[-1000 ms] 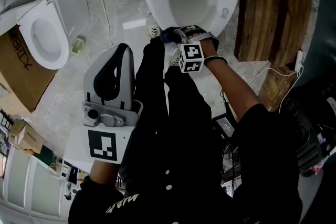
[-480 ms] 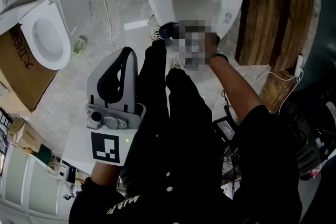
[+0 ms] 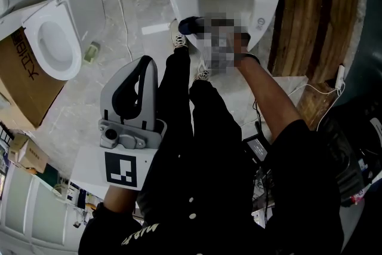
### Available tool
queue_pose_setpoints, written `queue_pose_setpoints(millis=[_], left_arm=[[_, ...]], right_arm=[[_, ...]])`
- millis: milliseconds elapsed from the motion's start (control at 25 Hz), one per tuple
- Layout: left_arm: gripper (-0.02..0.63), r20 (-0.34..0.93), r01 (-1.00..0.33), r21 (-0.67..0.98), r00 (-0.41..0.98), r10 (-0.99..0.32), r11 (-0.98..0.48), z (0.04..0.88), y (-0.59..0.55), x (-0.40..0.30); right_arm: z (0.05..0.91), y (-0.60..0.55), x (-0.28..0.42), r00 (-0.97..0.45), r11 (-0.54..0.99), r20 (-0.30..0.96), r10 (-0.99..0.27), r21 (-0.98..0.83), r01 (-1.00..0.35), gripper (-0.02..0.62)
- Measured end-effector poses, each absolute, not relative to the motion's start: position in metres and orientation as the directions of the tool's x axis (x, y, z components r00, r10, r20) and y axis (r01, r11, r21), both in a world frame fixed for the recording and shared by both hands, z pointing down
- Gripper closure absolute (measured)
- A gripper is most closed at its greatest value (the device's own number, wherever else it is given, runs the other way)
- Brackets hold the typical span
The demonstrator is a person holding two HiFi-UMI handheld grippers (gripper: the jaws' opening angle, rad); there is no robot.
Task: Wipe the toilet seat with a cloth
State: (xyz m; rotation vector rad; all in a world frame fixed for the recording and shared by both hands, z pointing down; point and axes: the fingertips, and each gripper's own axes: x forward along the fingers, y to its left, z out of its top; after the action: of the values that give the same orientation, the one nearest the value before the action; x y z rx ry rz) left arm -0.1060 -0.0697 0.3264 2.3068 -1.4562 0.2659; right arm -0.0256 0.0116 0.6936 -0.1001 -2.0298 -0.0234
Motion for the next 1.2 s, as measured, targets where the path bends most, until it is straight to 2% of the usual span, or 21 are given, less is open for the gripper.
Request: queue_pose_setpoints(millis=[920, 1200], left_arm=[[0.597, 0.378, -0.903, 0.239, 0.424, -0.823, -0.356, 0.334, -0.071, -0.118], [0.597, 0.38, -0.903, 0.241, 0.424, -0.822, -0.355, 0.336, -0.071, -0.123]], right_arm=[[0.691, -0.073, -0.045, -0.467, 0.999, 0.884, -0.034, 0.012, -0.049, 0.509], [0.689, -0.103, -0.047, -0.474, 0.99, 0.877, -0.081, 0.017, -0.139, 0.509]])
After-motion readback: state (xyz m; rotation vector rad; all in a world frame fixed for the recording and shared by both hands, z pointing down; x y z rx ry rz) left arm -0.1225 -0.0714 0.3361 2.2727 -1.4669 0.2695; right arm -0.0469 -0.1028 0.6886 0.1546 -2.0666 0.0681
